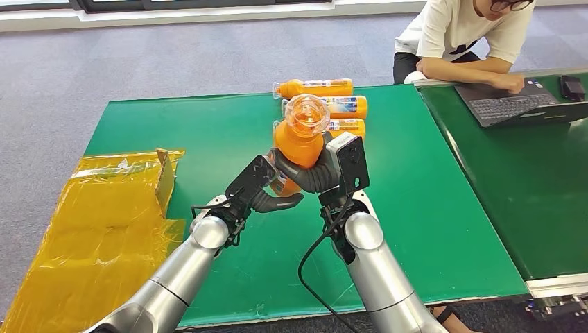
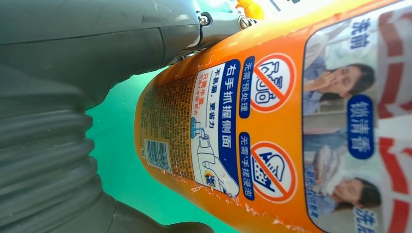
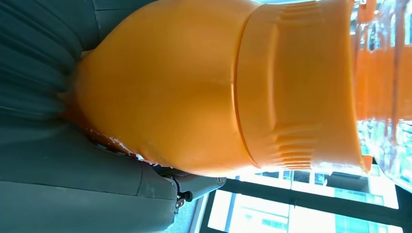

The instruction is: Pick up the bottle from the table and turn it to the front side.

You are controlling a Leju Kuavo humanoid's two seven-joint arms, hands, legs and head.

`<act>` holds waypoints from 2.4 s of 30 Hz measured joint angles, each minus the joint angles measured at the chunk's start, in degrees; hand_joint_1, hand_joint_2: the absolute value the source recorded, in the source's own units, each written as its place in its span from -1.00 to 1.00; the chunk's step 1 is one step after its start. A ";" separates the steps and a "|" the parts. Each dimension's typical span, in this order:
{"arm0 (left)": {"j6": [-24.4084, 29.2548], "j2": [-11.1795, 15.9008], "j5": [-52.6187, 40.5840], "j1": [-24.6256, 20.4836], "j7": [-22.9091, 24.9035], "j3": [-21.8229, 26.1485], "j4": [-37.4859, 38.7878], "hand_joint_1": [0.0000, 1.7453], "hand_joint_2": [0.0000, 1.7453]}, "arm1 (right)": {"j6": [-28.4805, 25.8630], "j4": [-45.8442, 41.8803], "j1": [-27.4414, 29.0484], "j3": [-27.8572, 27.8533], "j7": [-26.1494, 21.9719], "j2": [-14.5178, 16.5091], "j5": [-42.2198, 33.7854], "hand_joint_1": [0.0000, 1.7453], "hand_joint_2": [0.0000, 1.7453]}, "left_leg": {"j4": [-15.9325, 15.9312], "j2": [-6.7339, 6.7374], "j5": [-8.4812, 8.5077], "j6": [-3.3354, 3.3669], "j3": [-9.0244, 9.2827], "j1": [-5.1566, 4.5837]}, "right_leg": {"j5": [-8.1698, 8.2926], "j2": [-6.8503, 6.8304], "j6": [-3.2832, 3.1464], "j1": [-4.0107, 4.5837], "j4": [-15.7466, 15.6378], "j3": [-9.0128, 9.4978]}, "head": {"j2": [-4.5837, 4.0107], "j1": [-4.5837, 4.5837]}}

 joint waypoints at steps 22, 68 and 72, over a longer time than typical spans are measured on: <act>0.00 0.00 0.01 0.00 0.00 0.00 0.01 -1.00 1.00 | 0.00 0.02 0.00 0.00 0.00 0.00 0.00 1.00 1.00 | 0.00 0.00 0.00 0.00 0.00 0.00 | 0.00 0.00 0.00 0.00 0.00 0.00 | 0.00 0.00; 5.97 -5.15 11.39 1.21 -0.31 -1.73 5.67 -0.49 1.00 | -0.39 -2.66 4.05 -0.24 1.54 0.81 3.87 1.00 1.00 | 0.00 0.00 0.01 -0.01 -0.04 -0.01 | 0.00 0.01 0.00 -0.01 -0.01 -0.06 | 0.00 0.00; 5.97 -5.17 11.28 1.15 -0.73 -1.73 5.81 1.00 1.00 | -0.30 -2.42 4.03 -0.24 1.02 0.80 3.58 1.00 1.00 | 0.00 0.00 0.01 -0.01 -0.04 0.00 | 0.00 0.01 0.00 0.00 0.00 -0.06 | 0.00 0.00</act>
